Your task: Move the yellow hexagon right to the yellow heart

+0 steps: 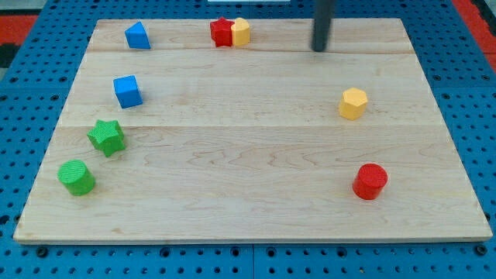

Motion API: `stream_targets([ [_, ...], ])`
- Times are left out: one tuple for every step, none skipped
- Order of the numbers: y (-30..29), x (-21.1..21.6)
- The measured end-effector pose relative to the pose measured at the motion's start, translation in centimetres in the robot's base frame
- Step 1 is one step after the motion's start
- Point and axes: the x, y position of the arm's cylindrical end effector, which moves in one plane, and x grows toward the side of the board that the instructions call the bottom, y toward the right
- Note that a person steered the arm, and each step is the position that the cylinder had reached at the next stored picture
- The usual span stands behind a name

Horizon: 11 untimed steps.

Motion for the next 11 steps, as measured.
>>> stream_targets([
  [7.2, 7.4],
  [6.1, 11.6],
  [3.2, 11.4],
  [-1.2, 12.4],
  [-2.4, 14.2],
  [-7.1, 9.1],
  [-9.8, 6.0],
  [-12.8, 3.0],
  [-13.1, 1.7],
  [-13.2, 0.0],
  [-13.3, -1.7],
])
